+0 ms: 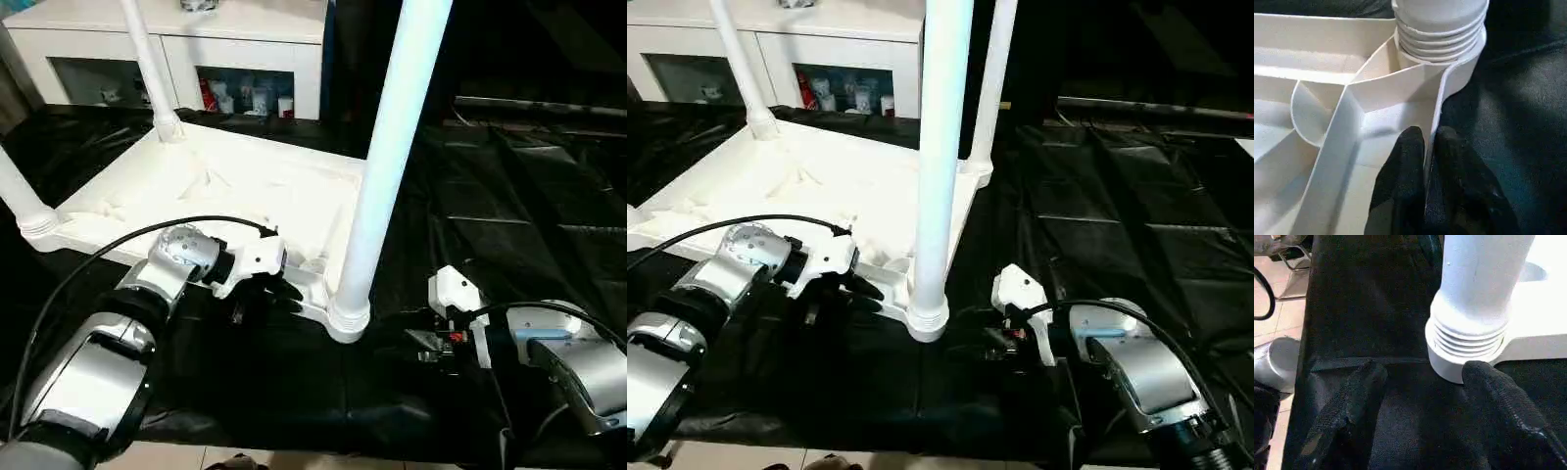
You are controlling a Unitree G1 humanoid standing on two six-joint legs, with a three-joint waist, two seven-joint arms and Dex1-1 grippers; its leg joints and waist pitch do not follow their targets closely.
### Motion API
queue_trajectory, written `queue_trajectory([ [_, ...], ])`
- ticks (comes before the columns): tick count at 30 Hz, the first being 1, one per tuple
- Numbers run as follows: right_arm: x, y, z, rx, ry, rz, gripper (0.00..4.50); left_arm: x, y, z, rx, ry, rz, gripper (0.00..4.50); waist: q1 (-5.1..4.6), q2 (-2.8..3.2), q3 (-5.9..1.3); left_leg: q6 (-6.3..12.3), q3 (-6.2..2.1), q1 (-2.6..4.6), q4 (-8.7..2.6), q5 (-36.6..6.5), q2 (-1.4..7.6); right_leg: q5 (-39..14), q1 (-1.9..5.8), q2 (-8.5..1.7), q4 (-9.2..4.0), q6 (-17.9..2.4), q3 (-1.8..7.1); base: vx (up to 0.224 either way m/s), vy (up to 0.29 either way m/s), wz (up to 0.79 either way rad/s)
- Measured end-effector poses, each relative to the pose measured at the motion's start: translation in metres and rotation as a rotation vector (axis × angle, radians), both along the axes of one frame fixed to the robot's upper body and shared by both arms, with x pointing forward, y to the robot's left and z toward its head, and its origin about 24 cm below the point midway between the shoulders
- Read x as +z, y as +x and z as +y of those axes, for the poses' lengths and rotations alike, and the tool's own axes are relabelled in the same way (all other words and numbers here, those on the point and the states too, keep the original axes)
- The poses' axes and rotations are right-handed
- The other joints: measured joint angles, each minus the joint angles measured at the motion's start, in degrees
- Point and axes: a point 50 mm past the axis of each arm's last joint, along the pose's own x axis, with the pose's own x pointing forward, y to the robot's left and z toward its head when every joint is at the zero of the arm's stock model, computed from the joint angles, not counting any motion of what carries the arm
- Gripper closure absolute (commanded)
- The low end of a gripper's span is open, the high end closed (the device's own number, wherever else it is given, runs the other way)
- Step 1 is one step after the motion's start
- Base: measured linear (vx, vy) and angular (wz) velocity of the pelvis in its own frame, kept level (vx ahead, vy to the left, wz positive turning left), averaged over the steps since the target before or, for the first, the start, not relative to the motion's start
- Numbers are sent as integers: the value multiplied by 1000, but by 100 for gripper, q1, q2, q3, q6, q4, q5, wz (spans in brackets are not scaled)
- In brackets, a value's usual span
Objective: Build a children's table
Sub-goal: Rotate leg to tighten
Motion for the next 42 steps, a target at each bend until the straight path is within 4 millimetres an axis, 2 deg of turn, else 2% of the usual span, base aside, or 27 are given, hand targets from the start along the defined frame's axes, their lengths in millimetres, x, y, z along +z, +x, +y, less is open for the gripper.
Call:
queue_trajectory([
  [2, 0, 0, 0, 0, 0, 0, 171, 0, 0, -1, -15, 8, -2, 433, -8, 0, 0, 0, 1, 0, 0, 0, 0, 0, 0, 0, -1, 0, 1, 0, 0, 0],
  [9, 0, 1, 0, -6, -9, -24, 171, -1, -2, -4, -46, 33, 31, 448, -57, 5, -3, 0, 1, 7, -2, 0, 1, 0, 0, 0, 1, 0, 1, 0, 0, 0],
  [13, -2, 14, -3, -110, -22, -88, 171, -7, -7, -3, 11, 10, 62, 448, -92, 32, -21, 0, 2, 17, -1, 0, -5, 0, 6, -8, 0, 0, 2, 0, 0, 0],
  [17, -1, 16, -8, -147, -25, -95, 171, -11, -9, -11, 62, -32, 43, 448, -85, 36, -23, 1, 2, 24, -1, -1, -6, -1, 18, -10, -2, 1, 2, 0, 0, 0],
  [21, -2, 16, -10, -156, -31, -91, 171, -12, -16, -16, 142, -66, 42, 448, -158, 36, -23, 0, 2, 26, -3, 0, -5, -7, 13, -10, 0, 11, 0, 0, 0, 0],
  [30, -2, 17, -10, -165, -34, -130, 171, -12, -24, -19, 239, -64, 33, 448, -228, 28, -20, 0, 0, 25, -4, 0, -4, -21, 5, -9, -1, 34, -1, 0, 0, 0],
  [36, -8, 29, -14, -317, -2, -209, 171, -11, -31, -19, 309, -53, 51, 448, -367, 11, -19, 0, 0, 22, -4, -1, -5, -21, -2, -9, -6, 35, -1, 0, 0, 0],
  [38, -9, 30, -14, -330, 11, -206, 171, -10, -32, -20, 319, -61, 58, 448, -376, 8, -18, 0, -1, 21, -4, -1, -5, -21, -4, -9, -5, 35, -3, 0, 0, 0],
  [39, -9, 30, -14, -327, 18, -201, 144, -11, -33, -20, 330, -73, 67, 450, -383, 8, -18, 1, -1, 20, -4, -1, -5, -21, -4, -9, -6, 35, -2, 0, 0, 0],
  [42, -9, 28, -11, -303, 75, -173, 132, -12, -35, -21, 348, -113, 95, 450, -385, -4, -14, 1, -1, 16, -5, -1, -5, -21, -7, -9, -6, 36, -3, 0, 0, 0],
])
